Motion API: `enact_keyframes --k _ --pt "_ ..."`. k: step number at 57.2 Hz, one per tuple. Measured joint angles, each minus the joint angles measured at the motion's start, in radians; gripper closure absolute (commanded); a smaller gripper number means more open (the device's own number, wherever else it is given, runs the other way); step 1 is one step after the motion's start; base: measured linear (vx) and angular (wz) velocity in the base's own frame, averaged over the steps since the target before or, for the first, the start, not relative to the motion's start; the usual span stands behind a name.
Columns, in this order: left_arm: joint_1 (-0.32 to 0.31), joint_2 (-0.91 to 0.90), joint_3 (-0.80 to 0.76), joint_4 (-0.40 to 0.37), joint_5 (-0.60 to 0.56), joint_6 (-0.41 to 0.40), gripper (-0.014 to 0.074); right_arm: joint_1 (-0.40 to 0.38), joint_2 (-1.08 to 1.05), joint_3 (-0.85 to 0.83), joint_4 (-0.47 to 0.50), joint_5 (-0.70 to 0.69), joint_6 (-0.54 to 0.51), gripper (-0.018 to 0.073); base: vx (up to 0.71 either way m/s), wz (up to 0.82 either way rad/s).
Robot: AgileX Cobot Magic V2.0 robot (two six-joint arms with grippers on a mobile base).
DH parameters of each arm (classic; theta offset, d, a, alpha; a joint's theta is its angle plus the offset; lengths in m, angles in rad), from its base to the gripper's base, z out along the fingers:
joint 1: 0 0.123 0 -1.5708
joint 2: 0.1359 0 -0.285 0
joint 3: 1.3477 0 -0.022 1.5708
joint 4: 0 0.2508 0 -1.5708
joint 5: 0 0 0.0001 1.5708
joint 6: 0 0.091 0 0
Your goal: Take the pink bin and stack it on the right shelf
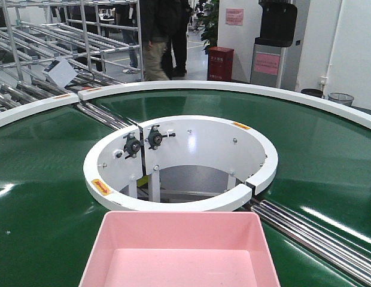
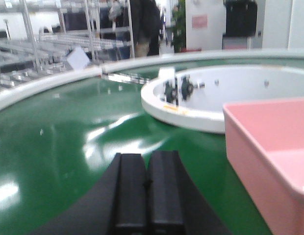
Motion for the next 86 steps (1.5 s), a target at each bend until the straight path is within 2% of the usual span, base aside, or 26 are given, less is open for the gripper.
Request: enact_keyframes --k 10,15,20,24,33,45,51,55,63,69,76,86 --pt "0.000 0.000 0.000 0.000 -0.135 -0.014 0.0598 0.000 0.000 0.000 0.000 -0.135 -0.005 0.0571 0.00 0.00" --pt "0.000 0.000 -0.013 0.000 -0.146 -0.016 0.0598 0.000 0.000 0.000 0.008 -0.176 -0.002 0.0569 0.00 0.00" --pt "0.000 0.000 -0.077 0.000 -0.133 -0.016 0.0598 0.000 0.004 -0.045 0.054 -0.145 0.021 0.0569 0.00 0.00" --pt "0.000 0.016 -0.180 0.000 -0.098 -0.016 0.0598 0.000 0.039 -0.132 0.082 -0.099 0.027 0.0569 0.00 0.00" --pt "0.000 0.165 -0.421 0.000 0.127 -0.016 0.0594 0.000 0.225 -0.313 0.074 0.007 0.011 0.0568 0.00 0.00" --pt "0.000 0.404 -0.473 0.000 0.223 -0.020 0.0570 0.000 0.500 -0.332 0.061 -0.035 0.017 0.0547 0.00 0.00" --pt "0.000 0.480 -0.473 0.000 0.229 -0.020 0.0513 0.000 0.588 -0.332 0.069 -0.049 0.051 0.0503 0.00 0.00" --pt "0.000 0.534 -0.473 0.000 0.220 -0.017 0.0434 0.000 0.636 -0.332 0.074 -0.050 0.065 0.0445 0.00 0.00" --pt "0.000 0.620 -0.473 0.000 0.206 -0.016 0.0225 0.000 0.687 -0.332 0.076 -0.060 0.071 0.0273 0.00 0.00" --pt "0.000 0.673 -0.473 0.000 0.204 -0.016 0.0125 0.000 0.705 -0.332 0.076 -0.065 0.071 0.0158 0.00 0.00" --pt "0.000 0.730 -0.477 0.000 0.196 -0.033 0.0094 0.000 0.725 -0.337 0.096 -0.055 0.089 0.0106 0.00 0.00" --pt "-0.040 0.837 -0.611 -0.021 0.320 -0.038 0.0094 0.012 0.861 -0.521 0.103 0.202 0.063 0.0107 0.00 0.00"
